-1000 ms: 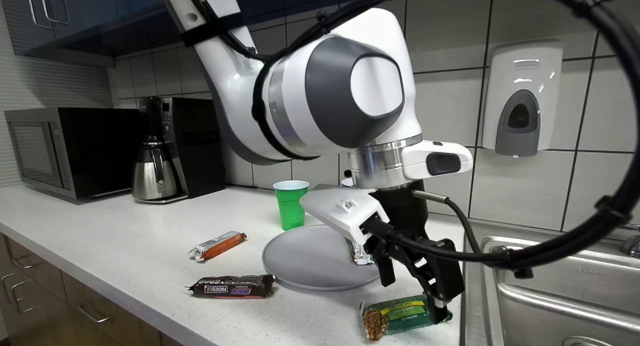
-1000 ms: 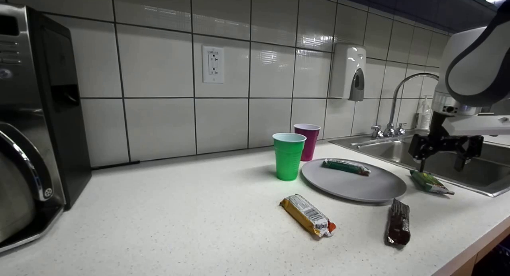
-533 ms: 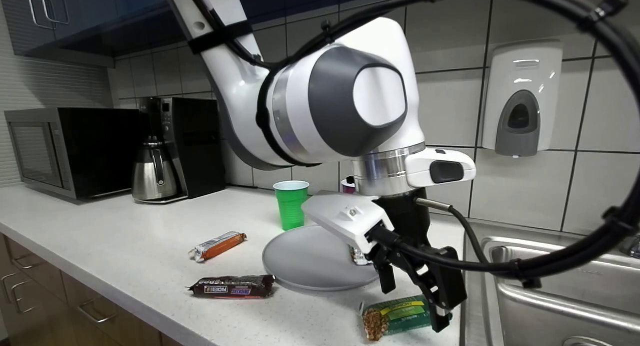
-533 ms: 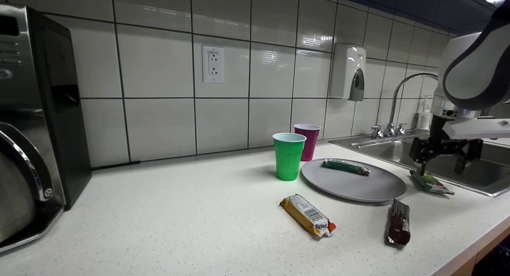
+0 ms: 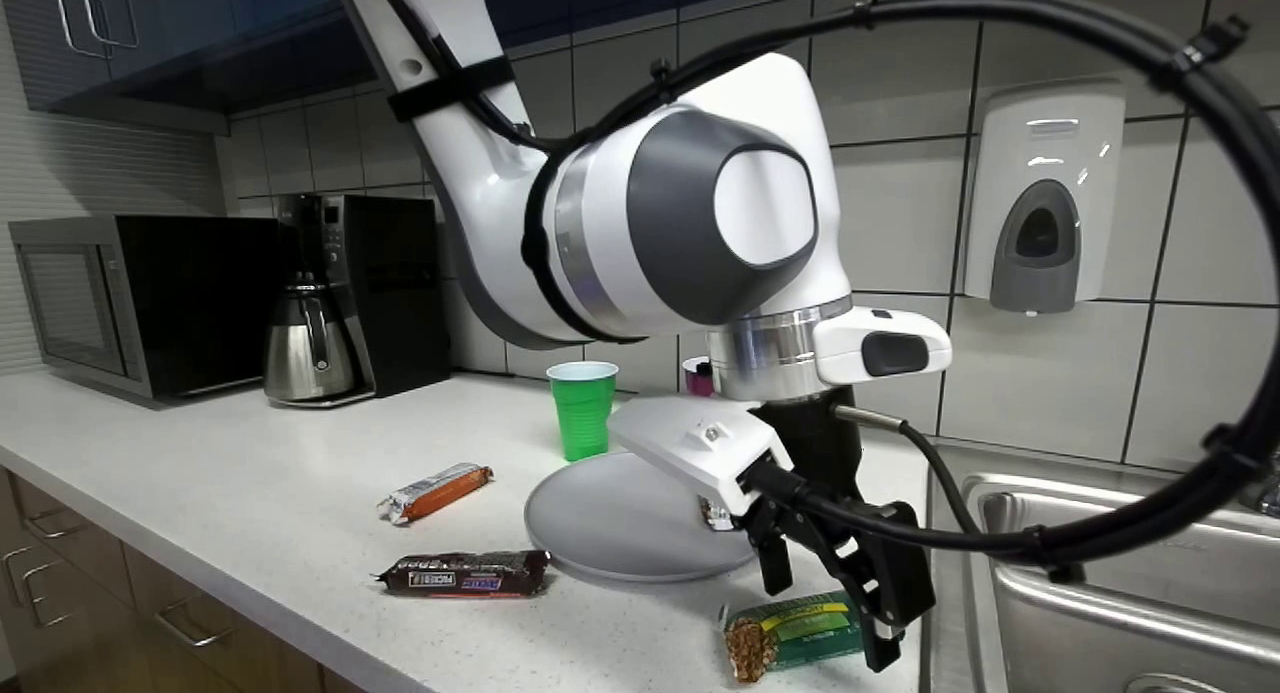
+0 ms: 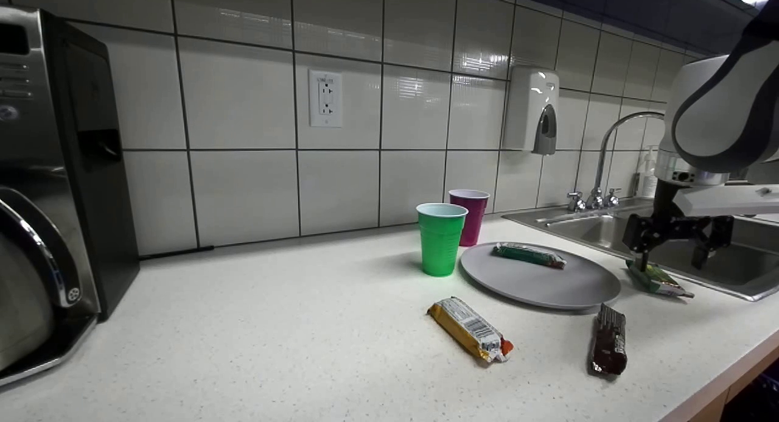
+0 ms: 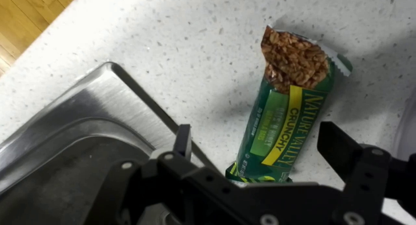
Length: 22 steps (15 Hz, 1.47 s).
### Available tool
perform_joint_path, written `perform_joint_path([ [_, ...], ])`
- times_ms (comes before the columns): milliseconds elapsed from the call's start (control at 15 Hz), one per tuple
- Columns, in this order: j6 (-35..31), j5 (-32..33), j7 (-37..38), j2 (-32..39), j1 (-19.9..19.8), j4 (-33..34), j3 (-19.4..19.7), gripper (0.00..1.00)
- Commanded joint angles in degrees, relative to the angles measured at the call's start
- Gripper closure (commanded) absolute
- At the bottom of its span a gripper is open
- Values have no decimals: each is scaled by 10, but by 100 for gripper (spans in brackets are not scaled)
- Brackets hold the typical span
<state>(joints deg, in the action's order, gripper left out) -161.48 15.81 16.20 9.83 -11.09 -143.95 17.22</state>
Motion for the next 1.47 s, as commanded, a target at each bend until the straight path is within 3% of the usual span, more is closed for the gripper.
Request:
perform_joint_path([
  [0,0,-6,-5,1,8,1,7,0],
  [1400,-15,-52,3,49,28,31,3,0],
])
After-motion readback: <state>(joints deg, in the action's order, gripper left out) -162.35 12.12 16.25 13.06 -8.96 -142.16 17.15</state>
